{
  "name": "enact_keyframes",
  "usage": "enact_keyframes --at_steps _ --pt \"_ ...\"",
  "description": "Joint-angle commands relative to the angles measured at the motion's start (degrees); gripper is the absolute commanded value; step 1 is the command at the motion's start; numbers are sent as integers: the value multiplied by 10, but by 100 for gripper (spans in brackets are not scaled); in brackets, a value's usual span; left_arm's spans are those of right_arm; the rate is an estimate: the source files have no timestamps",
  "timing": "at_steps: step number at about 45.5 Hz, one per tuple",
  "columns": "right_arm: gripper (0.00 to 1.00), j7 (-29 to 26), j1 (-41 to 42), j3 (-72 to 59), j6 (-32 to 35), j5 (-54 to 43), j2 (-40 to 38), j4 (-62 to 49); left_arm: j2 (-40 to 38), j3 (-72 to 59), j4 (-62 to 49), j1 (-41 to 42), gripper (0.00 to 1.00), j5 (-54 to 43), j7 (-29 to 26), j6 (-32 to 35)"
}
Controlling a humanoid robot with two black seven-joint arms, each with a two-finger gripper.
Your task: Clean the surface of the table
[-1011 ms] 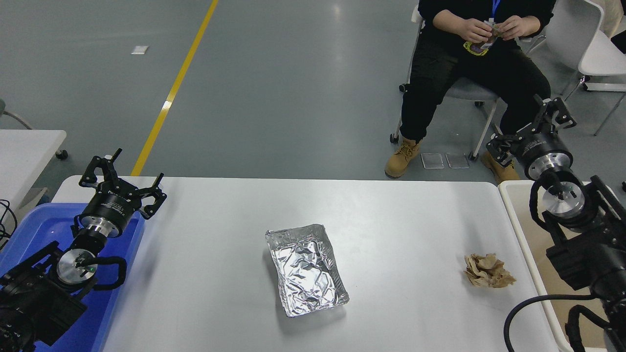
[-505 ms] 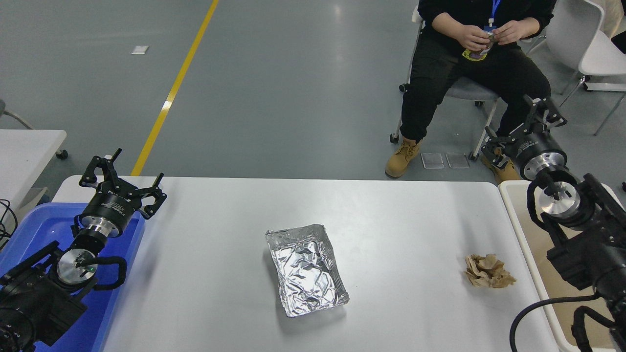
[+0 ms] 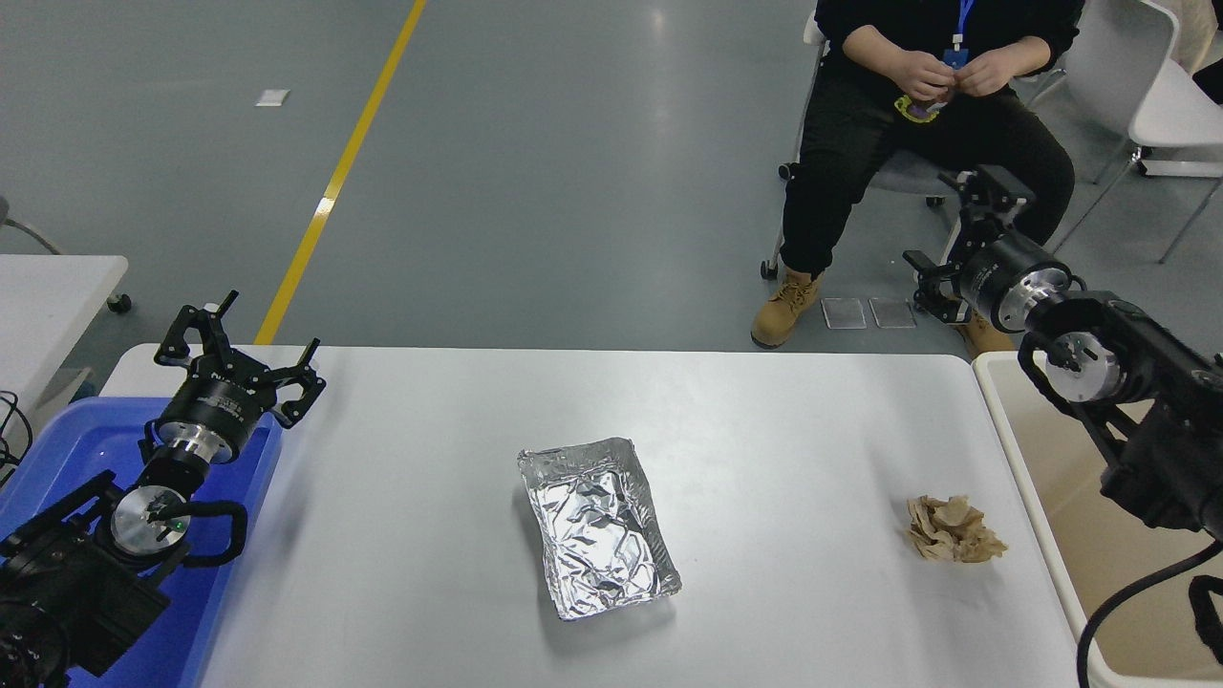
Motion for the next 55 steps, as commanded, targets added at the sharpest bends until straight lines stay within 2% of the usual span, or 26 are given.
enact_keyframes --at_steps 1,9,18,38,49,55 --pt "98 0 96 -196 58 -2 -27 4 0 0 -1 0 100 0 0 0" --pt "98 0 174 -286 145 -2 -28 2 0 0 -1 0 100 0 1 0" --pt "98 0 245 -417 152 8 -12 9 0 0 0 0 100 0 0 0" --pt "98 -1 280 -557 155 -1 86 18 0 0 0 1 100 0 1 0" --pt "98 -1 326 -644 229 -53 138 41 0 0 -1 1 100 0 0 0" --pt "98 -1 342 -666 240 -86 158 46 0 0 0 1 100 0 1 0"
